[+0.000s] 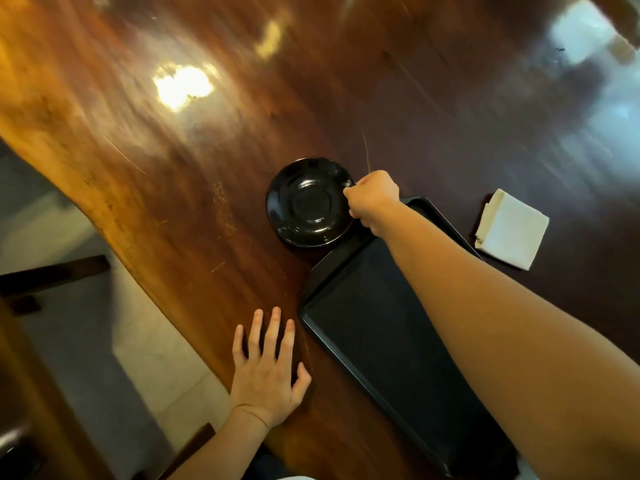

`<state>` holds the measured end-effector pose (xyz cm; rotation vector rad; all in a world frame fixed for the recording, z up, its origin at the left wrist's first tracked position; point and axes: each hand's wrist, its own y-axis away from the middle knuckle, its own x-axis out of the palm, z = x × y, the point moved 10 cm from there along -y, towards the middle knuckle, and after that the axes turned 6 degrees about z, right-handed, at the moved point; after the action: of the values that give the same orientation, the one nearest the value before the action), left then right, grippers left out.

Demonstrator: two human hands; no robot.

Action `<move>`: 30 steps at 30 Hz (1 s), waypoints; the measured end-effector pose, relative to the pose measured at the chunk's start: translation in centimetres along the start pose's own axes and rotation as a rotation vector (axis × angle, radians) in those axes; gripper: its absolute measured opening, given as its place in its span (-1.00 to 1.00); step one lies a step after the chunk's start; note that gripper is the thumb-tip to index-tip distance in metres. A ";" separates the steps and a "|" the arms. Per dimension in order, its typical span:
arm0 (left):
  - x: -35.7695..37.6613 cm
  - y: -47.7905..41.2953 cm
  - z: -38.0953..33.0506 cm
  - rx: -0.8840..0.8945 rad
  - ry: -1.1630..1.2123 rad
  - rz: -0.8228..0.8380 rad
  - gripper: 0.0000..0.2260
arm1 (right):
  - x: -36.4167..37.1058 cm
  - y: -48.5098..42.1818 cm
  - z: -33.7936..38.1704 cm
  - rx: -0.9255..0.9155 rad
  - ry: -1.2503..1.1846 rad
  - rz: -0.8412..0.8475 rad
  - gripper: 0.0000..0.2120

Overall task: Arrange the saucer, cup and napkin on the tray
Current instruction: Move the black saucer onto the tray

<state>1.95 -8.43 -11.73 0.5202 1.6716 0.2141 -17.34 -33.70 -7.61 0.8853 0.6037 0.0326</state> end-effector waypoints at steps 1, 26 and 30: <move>0.0 0.0 0.0 0.001 0.003 0.005 -0.34 | 0.1 0.5 -0.1 0.008 -0.060 0.026 -0.78; -0.3 0.2 0.2 -0.069 -0.048 -0.092 -0.36 | 0.2 13.4 -23.5 0.335 -1.306 -0.123 -0.56; -0.4 0.2 0.2 -0.085 -0.035 -0.115 -0.36 | 1.3 13.0 -23.2 0.358 -1.346 -0.105 -0.56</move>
<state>2.25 -8.47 -11.33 0.3609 1.6454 0.1893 -25.21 -8.38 -9.83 0.9992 -0.6283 -0.7343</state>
